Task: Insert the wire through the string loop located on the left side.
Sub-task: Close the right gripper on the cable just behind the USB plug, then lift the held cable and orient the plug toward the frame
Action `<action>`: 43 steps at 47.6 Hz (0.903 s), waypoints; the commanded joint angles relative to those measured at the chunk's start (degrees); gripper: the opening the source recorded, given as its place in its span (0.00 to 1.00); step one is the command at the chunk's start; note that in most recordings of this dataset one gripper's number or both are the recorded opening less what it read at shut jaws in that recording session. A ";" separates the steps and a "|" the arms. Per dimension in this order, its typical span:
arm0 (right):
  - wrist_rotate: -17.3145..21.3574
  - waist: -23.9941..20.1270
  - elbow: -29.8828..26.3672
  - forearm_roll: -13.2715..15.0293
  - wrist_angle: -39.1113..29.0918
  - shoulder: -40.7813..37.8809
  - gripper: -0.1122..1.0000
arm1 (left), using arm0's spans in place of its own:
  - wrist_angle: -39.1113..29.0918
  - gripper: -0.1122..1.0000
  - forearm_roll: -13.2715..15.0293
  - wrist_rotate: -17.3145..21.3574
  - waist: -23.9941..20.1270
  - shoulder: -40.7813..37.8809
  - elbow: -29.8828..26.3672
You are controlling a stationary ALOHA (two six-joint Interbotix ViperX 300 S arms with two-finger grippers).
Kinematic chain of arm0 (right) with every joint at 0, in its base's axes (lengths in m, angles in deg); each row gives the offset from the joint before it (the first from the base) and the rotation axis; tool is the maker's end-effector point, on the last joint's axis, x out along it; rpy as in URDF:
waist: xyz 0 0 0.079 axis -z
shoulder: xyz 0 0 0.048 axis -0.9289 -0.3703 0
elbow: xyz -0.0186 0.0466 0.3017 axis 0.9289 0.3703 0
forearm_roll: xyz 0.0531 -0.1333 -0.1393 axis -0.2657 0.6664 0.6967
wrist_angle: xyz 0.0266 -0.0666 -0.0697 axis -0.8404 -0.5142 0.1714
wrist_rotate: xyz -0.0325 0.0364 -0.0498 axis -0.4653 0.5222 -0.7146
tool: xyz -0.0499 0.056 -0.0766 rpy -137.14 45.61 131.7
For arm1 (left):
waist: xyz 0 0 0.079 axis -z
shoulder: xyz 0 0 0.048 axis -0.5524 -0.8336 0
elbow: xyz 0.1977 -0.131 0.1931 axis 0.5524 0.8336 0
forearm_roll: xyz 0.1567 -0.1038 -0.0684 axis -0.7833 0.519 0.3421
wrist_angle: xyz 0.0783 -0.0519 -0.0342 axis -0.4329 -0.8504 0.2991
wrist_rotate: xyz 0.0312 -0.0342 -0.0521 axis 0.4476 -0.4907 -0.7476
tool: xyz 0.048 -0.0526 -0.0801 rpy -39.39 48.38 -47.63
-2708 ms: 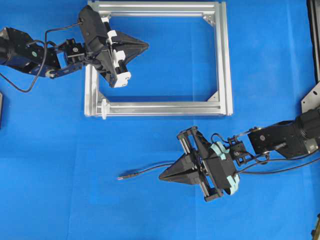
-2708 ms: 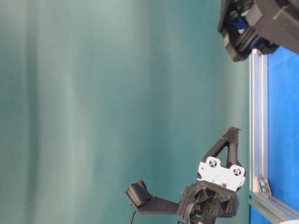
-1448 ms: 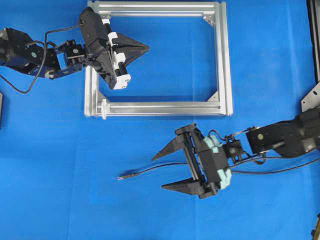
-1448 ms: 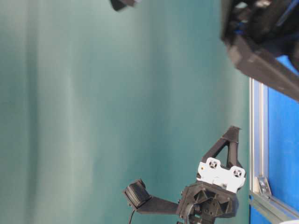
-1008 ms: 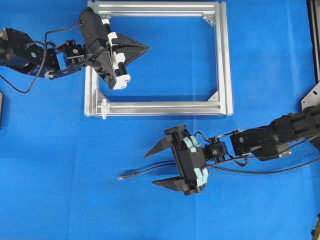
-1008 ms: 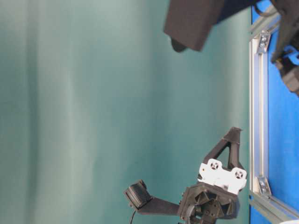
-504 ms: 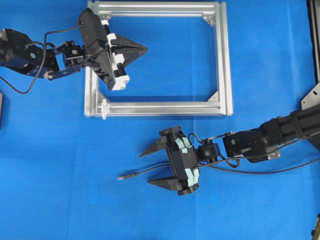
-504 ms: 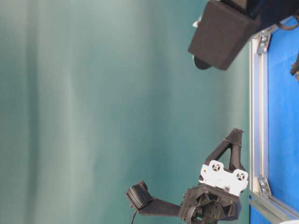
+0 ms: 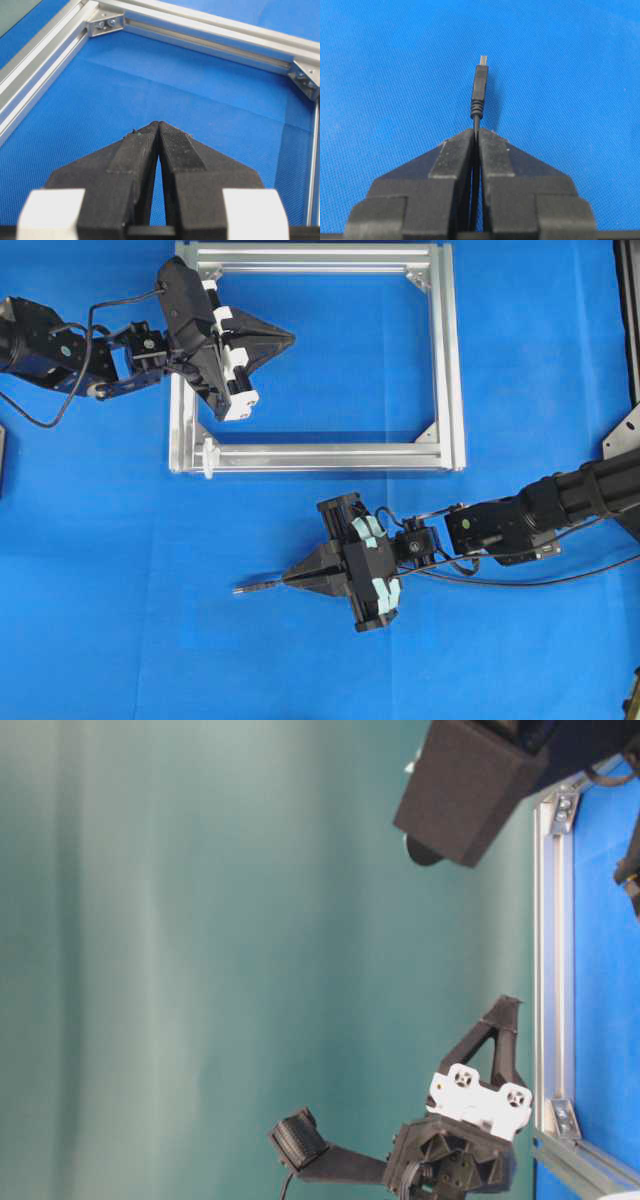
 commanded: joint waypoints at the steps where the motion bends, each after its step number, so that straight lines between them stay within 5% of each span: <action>1: 0.00 0.00 -0.44 0.09 0.44 1.05 0.10 | 0.35 0.10 -0.09 0.00 0.00 1.85 -0.44; 43: 0.09 0.00 3.52 -0.26 -12.66 19.60 0.10 | 0.35 0.10 -0.18 0.00 0.00 1.93 -0.35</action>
